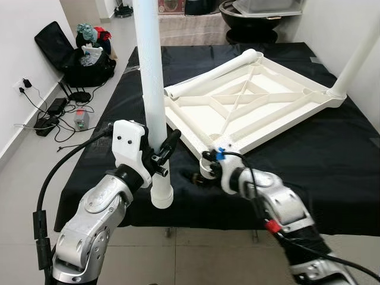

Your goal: Building children table

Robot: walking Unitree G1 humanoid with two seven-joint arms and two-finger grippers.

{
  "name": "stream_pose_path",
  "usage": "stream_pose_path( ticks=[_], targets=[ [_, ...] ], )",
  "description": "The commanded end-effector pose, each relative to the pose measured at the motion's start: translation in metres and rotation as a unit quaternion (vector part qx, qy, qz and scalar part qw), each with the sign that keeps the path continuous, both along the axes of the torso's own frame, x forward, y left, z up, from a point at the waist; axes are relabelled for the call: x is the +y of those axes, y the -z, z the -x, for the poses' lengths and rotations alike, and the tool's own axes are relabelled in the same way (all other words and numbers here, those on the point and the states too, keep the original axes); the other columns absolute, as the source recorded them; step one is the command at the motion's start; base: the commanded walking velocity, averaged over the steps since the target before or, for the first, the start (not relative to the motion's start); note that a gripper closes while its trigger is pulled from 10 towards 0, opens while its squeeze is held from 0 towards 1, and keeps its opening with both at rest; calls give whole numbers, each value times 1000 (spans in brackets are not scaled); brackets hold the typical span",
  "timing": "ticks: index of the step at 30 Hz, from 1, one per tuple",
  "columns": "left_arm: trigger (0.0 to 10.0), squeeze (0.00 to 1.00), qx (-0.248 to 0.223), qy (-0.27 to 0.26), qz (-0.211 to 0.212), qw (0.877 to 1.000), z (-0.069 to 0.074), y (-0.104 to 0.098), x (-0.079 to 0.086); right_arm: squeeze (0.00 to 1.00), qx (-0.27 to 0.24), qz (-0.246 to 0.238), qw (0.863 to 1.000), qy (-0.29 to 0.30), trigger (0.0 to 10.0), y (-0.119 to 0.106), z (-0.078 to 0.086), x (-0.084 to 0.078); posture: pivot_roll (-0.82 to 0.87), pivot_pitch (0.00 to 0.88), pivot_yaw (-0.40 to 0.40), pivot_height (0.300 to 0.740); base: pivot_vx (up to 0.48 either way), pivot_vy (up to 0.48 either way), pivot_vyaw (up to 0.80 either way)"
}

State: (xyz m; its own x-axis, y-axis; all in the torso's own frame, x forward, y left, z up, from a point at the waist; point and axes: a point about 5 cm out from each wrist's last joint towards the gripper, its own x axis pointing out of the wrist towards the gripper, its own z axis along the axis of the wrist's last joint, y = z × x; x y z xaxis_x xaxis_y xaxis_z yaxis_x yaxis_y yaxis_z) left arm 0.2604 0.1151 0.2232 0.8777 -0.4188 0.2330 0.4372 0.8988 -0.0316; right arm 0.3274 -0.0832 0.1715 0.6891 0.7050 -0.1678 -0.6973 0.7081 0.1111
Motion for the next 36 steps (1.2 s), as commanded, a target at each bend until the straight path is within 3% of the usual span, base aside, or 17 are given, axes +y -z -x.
stream_pose_path(
  ticks=[1, 3, 4, 6, 8, 10, 13, 14, 15, 17, 18, 20, 23, 25, 27, 29, 36],
  targets=[
    [10000, 0, 1, -3, 0, 1000, 0, -1, -1, 0, -17, -44, 999, 19, 10000, -15, -6, -6, 17, 118, 11, 740, 0, 0, 0],
    [10000, 0, -8, -1, 2, 1000, -2, -6, -3, 0, -37, -122, 991, 49, 10000, -37, -14, -19, 17, 116, 7, 740, 0, 0, 0],
    [10000, 0, -8, -1, 2, 1000, -2, -6, -3, 0, -37, -122, 991, 49, 10000, -37, -14, -19, 17, 116, 7, 740, 0, 0, 0],
    [10000, 0, -22, 5, 4, 1000, -3, -14, -6, 0, -55, -172, 981, 70, 10000, -55, -18, -39, 10, 116, 6, 740, 0, 0, 0],
    [10000, 0, -41, 14, 14, 999, -5, -28, -6, 0, -78, -179, 976, 95, 10000, -67, -20, -64, 1, 115, 8, 740, 0, 0, 0],
    [10000, 0, -45, 17, 17, 999, -5, -31, -5, 0, -83, -178, 975, 100, 10000, -69, -20, -69, 1, 115, 8, 740, 0, 0, 0],
    [10000, 0, -70, 82, 14, 994, -1, -54, 0, 0, -96, -87, 983, 128, 10000, -60, -18, -95, 3, 111, 11, 740, 0, 0, 0],
    [10000, 0, -70, 82, 14, 994, -1, -54, 0, 0, -96, -87, 983, 128, 10000, -60, -18, -95, 3, 111, 11, 740, 0, 0, 0],
    [10000, 0, -85, 150, 9, 985, 5, -71, 7, 0, -98, -48, 987, 117, 10000, -56, -13, -108, 6, 109, 13, 740, 0, 0, 0],
    [10000, 0, -98, 226, -9, 969, 15, -85, 14, 0, -96, -20, 992, 75, 10000, -54, -6, -115, 8, 108, 15, 740, 0, 0, 0],
    [10000, 0, -98, 226, -9, 969, 15, -85, 14, 0, -96, -20, 992, 75, 10000, -54, -6, -115, 8, 108, 15, 740, 0, 0, 0],
    [10000, 0, -96, 298, -38, 949, 21, -92, 21, 0, -91, 1, 996, -5, 10000, -54, 8, -117, 6, 105, 22, 740, 0, 0, 0],
    [10000, 0, -93, 317, -47, 943, 22, -94, 22, 0, -88, 5, 996, -30, 10000, -54, 13, -117, 6, 105, 22, 740, 0, 0, 0],
    [10000, 0, -91, 380, -96, 915, 23, -97, 24, 0, -79, -10, 992, -100, 10000, -60, 25, -115, 0, 103, 27, 740, 0, 0, 0],
    [10000, 0, -100, 407, -125, 899, 19, -98, 22, 0, -71, -20, 987, -144, 10000, -63, 32, -110, -11, 100, 27, 740, 0, 0, 0],
    [10000, 0, -107, 410, -130, 896, 16, -99, 20, 0, -68, -21, 985, -157, 10000, -63, 34, -107, -11, 100, 27, 740, 0, 0, 0],
    [10000, 0, -145, 403, -111, 897, -3, -94, 0, 0, -49, -27, 972, -230, 10000, -50, 48, -69, -39, 95, 24, 740, 0, 0, 0]
  ],
)
